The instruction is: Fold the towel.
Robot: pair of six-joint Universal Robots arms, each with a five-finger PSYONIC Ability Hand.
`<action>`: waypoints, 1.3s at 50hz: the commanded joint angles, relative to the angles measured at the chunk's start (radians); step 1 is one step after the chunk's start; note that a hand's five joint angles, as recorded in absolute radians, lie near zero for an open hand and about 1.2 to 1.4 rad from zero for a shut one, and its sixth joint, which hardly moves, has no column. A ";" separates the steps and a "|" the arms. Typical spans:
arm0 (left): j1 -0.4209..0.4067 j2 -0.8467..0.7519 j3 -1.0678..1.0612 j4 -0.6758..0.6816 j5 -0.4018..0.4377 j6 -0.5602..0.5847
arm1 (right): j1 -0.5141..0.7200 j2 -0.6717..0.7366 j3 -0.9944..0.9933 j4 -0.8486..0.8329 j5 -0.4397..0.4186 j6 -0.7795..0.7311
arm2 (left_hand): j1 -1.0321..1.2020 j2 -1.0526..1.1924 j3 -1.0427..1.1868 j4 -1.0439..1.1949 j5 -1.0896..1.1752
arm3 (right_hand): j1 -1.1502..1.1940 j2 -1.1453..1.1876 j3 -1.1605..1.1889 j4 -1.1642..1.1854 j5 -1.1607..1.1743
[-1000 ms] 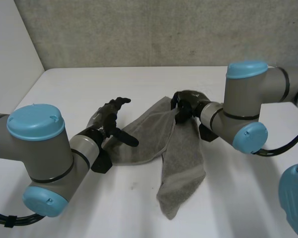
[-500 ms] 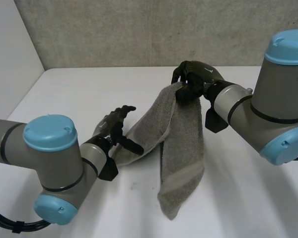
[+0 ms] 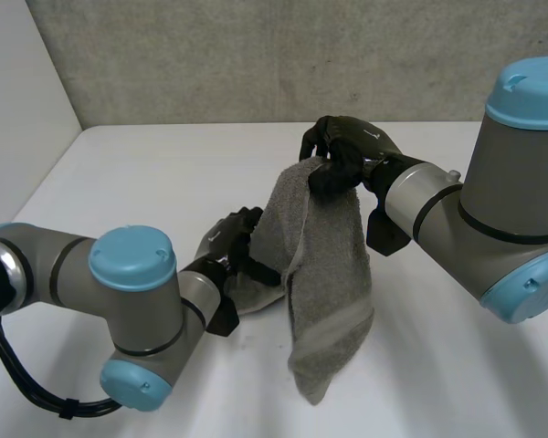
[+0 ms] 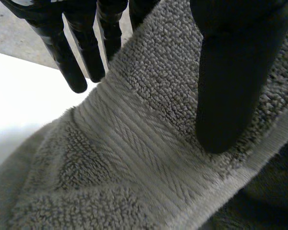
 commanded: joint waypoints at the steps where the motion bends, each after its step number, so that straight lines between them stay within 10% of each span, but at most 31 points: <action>1: -0.014 -0.007 0.006 0.000 -0.005 0.008 | -0.001 -0.004 0.003 -0.005 0.001 0.000 | 0.637 0.637 0.637 0.636 0.639 | 0.019 0.189 0.186 0.181 0.200; 9: 0.018 0.045 0.017 -0.010 -0.016 0.075 | -0.015 -0.008 -0.022 -0.002 -0.008 -0.033 | 0.967 0.967 0.967 0.966 0.969 | 0.019 0.189 0.186 0.181 0.200; 21: 0.161 0.400 -0.066 -0.167 -0.002 0.380 | -0.005 -0.039 -0.060 0.193 -0.031 -0.579 | 0.967 0.967 0.967 0.966 0.969 | 0.019 0.189 0.186 0.181 0.200; 31: 0.172 0.267 -0.037 -0.406 0.098 0.566 | 0.002 0.117 -0.095 0.296 -0.034 -0.698 | 0.967 0.967 0.967 0.966 0.969 | 0.019 0.189 0.186 0.181 0.200; 42: 0.172 0.126 0.451 -0.417 0.095 0.634 | 0.000 0.320 -0.517 0.240 -0.008 -0.711 | 0.967 0.967 0.967 0.966 0.969 | 0.019 0.189 0.186 0.181 0.200; 47: 0.172 0.129 0.837 -0.281 0.090 0.632 | -0.012 0.279 -0.841 -0.030 0.166 -0.704 | 0.967 0.967 0.967 0.966 0.969 | 0.019 0.189 0.186 0.181 0.200; 54: 0.183 0.154 0.927 -0.198 0.061 0.630 | -0.011 0.170 -0.797 -0.140 0.185 -0.712 | 0.967 0.967 0.967 0.966 0.969 | 0.019 0.189 0.186 0.181 0.200; 65: 0.209 0.154 0.559 -0.293 0.062 0.637 | 0.052 0.188 -0.455 0.136 0.030 -0.856 | 0.967 0.967 0.967 0.966 0.969 | 0.019 0.189 0.186 0.181 0.200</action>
